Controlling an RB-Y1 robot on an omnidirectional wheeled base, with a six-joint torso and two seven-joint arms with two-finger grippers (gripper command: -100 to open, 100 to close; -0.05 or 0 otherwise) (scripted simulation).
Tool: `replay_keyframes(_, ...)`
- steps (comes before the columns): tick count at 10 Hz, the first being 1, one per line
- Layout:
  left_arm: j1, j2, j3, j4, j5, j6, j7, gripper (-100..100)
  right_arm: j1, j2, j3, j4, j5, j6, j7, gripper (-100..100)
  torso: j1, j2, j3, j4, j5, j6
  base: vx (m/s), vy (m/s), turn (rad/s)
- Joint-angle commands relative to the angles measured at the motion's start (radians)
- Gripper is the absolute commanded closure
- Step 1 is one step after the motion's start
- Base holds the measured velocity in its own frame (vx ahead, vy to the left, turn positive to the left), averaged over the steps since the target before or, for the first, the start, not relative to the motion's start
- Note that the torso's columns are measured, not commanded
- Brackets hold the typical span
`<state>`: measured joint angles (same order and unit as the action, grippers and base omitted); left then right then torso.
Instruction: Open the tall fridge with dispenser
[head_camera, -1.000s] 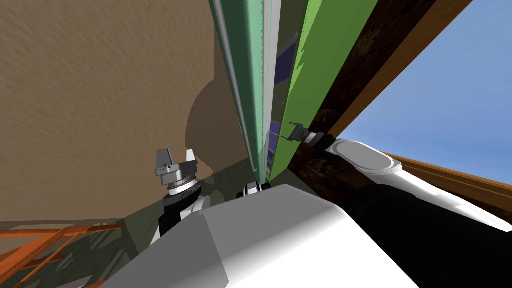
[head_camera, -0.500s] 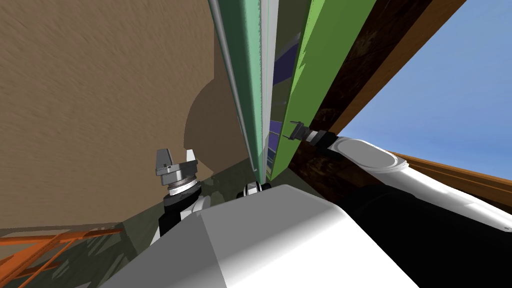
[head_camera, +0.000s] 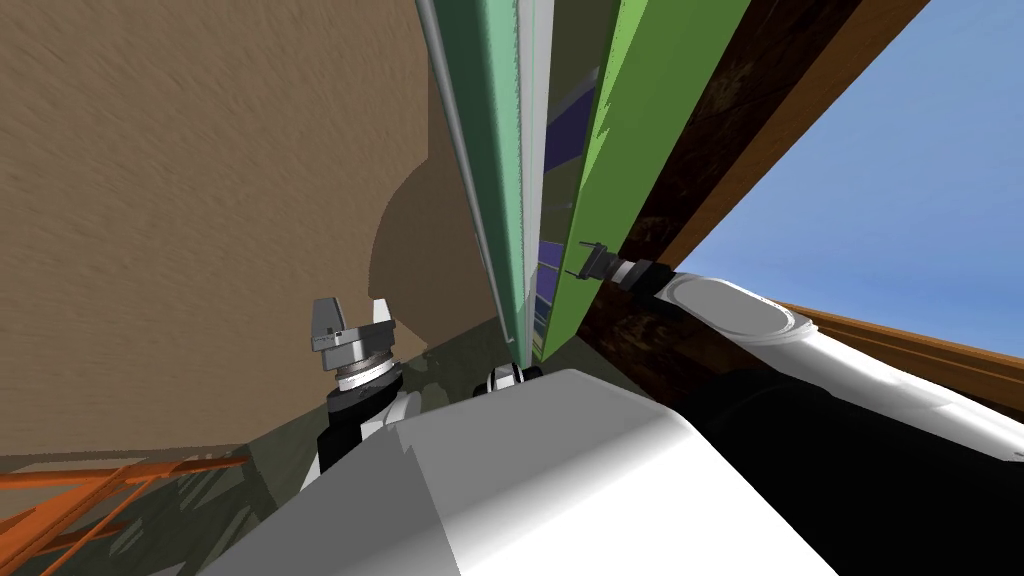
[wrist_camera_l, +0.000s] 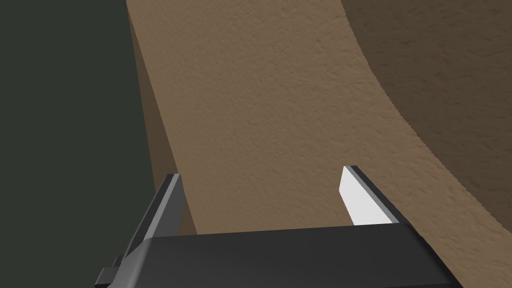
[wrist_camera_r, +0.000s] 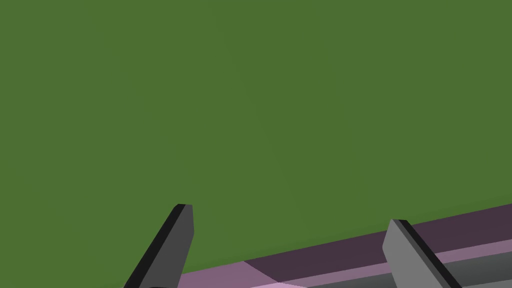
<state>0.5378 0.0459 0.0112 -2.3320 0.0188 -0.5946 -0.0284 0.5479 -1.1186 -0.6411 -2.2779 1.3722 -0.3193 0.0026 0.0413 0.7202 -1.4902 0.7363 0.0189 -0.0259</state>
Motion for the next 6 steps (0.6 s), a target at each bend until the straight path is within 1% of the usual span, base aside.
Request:
replay_keyframes(1,0.0,0.0,0.0,0.0,0.0,0.0,0.0,0,-0.014,-0.01,-0.021,-0.016,-0.004,-0.001,0.004,-100,0.001,0.001,0.0,0.0,0.001,-0.001,0.006,0.042,-0.035)
replay_keyframes(4,0.0,0.0,0.0,0.0,0.0,0.0,0.0,0,-0.014,-0.01,-0.021,-0.016,-0.004,-0.001,0.004,-100,0.001,0.001,0.001,0.0,0.001,-0.003,-0.004,-0.004,0.027)
replay_keyframes(5,0.0,0.0,0.0,0.0,0.0,0.0,0.0,0,-0.009,-0.027,-0.038,-0.014,0.018,-0.002,0.005,-100,0.002,0.0,0.0,0.0,0.001,-0.003,0.006,0.021,-0.039)
replay_keyframes(6,0.0,0.0,0.0,0.0,0.0,0.0,0.0,0,-0.009,-0.027,-0.038,-0.014,0.018,-0.002,0.005,-100,0.003,0.0,0.0,0.001,0.002,-0.001,0.003,0.032,-0.018)
